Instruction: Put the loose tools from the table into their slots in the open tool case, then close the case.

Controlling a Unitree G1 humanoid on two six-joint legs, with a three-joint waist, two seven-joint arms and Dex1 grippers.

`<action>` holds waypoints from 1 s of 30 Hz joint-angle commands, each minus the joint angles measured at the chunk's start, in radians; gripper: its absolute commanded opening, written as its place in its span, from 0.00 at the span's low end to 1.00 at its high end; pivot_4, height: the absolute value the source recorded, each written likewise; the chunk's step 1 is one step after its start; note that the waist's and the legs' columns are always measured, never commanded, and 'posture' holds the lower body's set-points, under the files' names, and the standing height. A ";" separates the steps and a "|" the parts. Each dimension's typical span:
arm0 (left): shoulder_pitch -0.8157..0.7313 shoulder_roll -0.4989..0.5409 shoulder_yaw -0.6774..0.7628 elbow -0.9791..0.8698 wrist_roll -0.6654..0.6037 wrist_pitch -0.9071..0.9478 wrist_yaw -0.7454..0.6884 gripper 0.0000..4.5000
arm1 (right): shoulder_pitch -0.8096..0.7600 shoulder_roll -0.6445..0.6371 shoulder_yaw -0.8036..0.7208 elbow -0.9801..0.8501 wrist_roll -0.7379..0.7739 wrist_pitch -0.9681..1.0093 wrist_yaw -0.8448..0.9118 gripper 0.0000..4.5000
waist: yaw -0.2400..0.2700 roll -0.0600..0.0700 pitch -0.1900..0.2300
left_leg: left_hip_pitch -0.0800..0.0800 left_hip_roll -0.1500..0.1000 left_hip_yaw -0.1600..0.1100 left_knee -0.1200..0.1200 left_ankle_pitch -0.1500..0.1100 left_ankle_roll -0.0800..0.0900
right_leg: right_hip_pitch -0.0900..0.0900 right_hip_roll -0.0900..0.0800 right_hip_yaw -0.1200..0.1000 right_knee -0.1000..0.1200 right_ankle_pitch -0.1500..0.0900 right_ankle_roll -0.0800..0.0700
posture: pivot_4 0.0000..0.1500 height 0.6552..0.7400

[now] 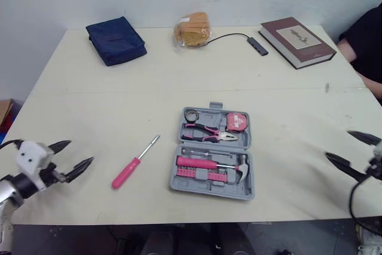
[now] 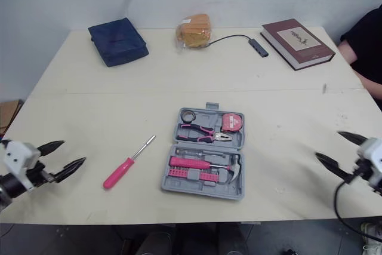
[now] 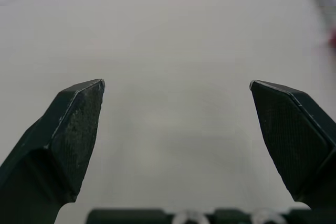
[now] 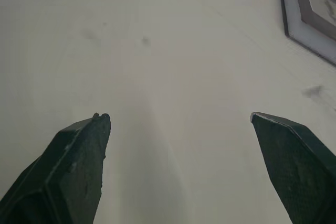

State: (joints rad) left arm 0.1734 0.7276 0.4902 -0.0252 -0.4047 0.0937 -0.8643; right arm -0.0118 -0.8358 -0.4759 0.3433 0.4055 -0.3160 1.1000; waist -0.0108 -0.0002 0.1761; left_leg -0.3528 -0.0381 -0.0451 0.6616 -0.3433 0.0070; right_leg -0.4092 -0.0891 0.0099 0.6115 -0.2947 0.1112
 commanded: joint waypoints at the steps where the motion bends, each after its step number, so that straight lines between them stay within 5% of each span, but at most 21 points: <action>1: 0.021 -0.022 -0.045 -0.178 -0.034 0.084 0.044 1.00 | -0.021 0.036 0.018 -0.207 0.127 0.093 -0.004 0.99 | 0.005 0.001 0.000 | 0.000 0.000 0.000 0.000 0.001 -0.001 | 0.000 0.000 0.000 0.000 0.000 0.000 | 1.00 1.00; 11: 0.004 -0.070 -0.188 -0.440 -0.038 0.465 0.271 1.00 | -0.050 0.143 0.212 -0.532 0.246 0.226 0.086 0.99 | 0.012 0.001 0.000 | -0.001 0.000 -0.002 0.001 0.000 -0.002 | 0.000 0.000 -0.001 0.000 0.000 0.000 | 1.00 1.00; 20: 0.085 -0.050 -0.269 -0.512 0.028 0.563 0.312 1.00 | -0.025 0.178 0.331 -0.651 0.273 0.255 0.169 0.99 | 0.012 0.001 0.000 | -0.001 0.000 -0.002 0.001 0.000 -0.002 | 0.000 0.001 -0.001 0.000 0.000 0.000 | 1.00 1.00; 23: 0.109 -0.045 -0.257 -0.513 0.028 0.589 0.319 0.82 | -0.011 0.177 0.337 -0.645 0.268 0.254 0.191 1.00 | 0.012 0.001 0.000 | -0.001 0.000 -0.002 0.001 0.000 -0.002 | 0.000 0.001 -0.002 0.000 0.000 -0.001 | 1.00 1.00; 30: 0.084 -0.052 -0.234 -0.493 0.043 0.469 0.290 0.12 | -0.028 0.176 0.314 -0.578 0.241 0.213 0.207 1.00 | 0.012 0.001 0.000 | -0.001 0.000 -0.002 0.001 0.000 -0.002 | 0.000 0.001 -0.002 0.000 -0.001 -0.001 | 1.00 1.00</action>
State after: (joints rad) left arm 0.2675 0.6823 0.2363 -0.5272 -0.3588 0.6215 -0.5515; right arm -0.0310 -0.6571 -0.1301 -0.2268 0.6403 -0.0831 1.2962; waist 0.0015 0.0008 0.1762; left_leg -0.3535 -0.0383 -0.0474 0.6625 -0.3431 0.0048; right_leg -0.4092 -0.0886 0.0084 0.6112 -0.2954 0.1101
